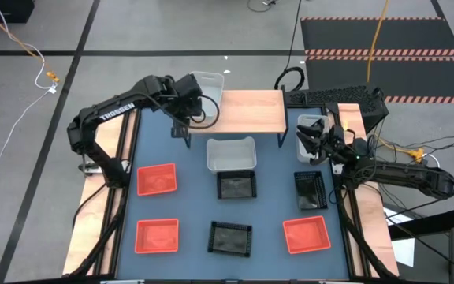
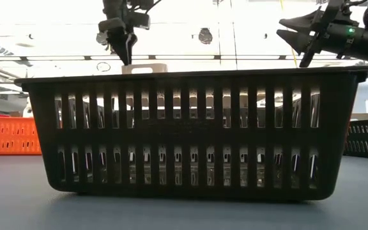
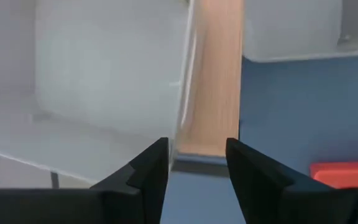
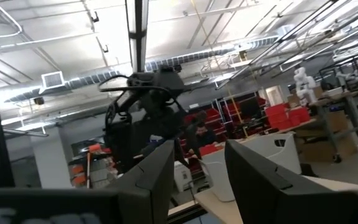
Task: Stack baskets on shelf by color
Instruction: Put the left gray bin on the shelf, then stack the left gray bin on top of the other gray bin on the shelf
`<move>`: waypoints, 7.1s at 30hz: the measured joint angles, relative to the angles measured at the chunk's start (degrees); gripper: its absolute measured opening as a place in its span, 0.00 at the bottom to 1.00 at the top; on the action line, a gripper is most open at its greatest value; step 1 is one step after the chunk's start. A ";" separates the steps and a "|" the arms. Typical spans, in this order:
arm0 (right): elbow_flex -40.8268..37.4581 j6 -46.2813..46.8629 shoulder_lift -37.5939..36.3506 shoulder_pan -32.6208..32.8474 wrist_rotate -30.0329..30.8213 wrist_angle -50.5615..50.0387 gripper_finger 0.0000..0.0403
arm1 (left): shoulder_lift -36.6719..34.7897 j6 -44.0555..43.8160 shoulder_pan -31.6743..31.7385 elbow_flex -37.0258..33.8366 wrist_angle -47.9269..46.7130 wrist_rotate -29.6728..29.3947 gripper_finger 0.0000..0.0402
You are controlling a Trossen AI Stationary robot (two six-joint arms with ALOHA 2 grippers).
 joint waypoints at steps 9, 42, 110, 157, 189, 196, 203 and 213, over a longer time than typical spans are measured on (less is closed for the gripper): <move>-0.02 2.95 0.00 3.59 0.09 3.71 0.35 | 0.00 -8.18 1.22 0.00 -0.88 6.68 0.31; 4.39 -13.42 4.16 22.51 3.03 5.99 0.35 | -10.40 -25.09 -26.33 -17.45 47.00 6.85 0.29; 5.46 -6.59 3.76 23.98 19.39 0.62 0.35 | 19.77 -29.94 -27.93 -12.82 41.80 -7.91 0.01; 50.53 -32.89 23.69 29.84 -7.80 -56.14 0.35 | -2.74 8.47 -40.39 -12.79 33.85 1.18 0.01; 82.58 -47.14 48.70 31.69 -4.53 -102.06 0.35 | -2.84 13.69 -42.23 -12.79 28.22 5.76 0.01; 78.29 -47.51 48.74 31.65 -4.33 -100.12 0.34 | -2.84 14.16 -40.91 -12.79 28.57 5.83 0.01; 75.07 -48.58 48.80 31.69 -4.16 -98.34 0.19 | -2.82 14.30 -39.98 -12.79 29.05 5.91 0.02; 74.58 -41.34 48.62 31.76 -5.08 -100.29 0.01 | -2.82 10.27 -40.03 -12.90 36.79 4.79 0.03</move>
